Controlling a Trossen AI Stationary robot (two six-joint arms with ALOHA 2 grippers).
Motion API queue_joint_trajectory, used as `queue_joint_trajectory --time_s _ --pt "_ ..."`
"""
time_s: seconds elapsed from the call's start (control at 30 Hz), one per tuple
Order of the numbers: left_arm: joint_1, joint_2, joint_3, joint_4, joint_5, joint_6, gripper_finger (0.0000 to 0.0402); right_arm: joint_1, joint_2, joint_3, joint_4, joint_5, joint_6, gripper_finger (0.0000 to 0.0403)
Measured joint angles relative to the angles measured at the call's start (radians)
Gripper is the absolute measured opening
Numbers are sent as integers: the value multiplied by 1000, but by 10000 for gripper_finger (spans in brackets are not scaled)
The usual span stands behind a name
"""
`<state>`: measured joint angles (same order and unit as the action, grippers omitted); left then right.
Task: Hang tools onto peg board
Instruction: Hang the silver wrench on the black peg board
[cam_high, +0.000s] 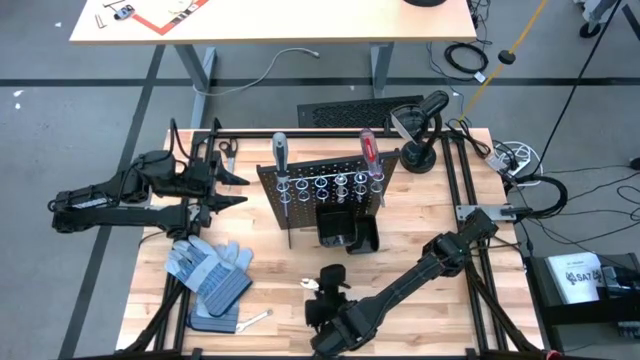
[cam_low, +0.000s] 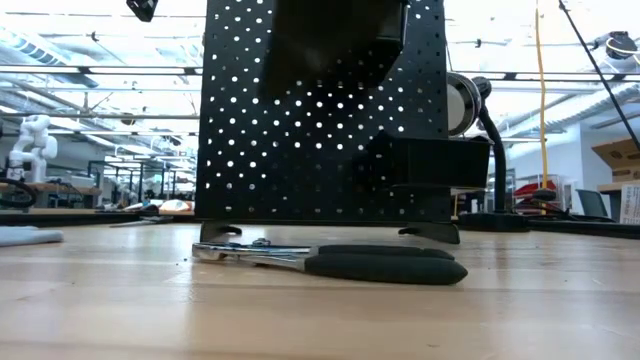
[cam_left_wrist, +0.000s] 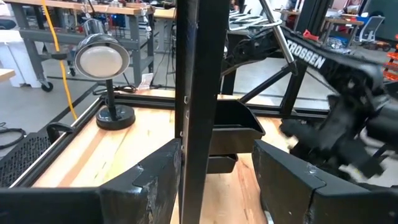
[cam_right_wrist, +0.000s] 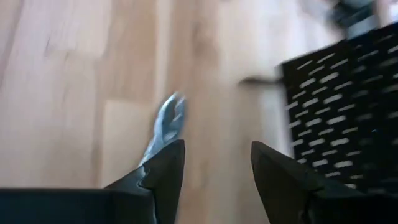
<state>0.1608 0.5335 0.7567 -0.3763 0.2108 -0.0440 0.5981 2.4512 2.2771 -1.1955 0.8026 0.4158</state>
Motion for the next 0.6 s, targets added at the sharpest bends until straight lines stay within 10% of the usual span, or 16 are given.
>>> queue_joint_trajectory --time_s 0.23,0.6 --pt "0 0 -1 1 0 0 206 37 -56 67 28 173 -76 157" --pt "0 1 -26 28 -4 -1 206 30 -77 53 182 15 -110 153"
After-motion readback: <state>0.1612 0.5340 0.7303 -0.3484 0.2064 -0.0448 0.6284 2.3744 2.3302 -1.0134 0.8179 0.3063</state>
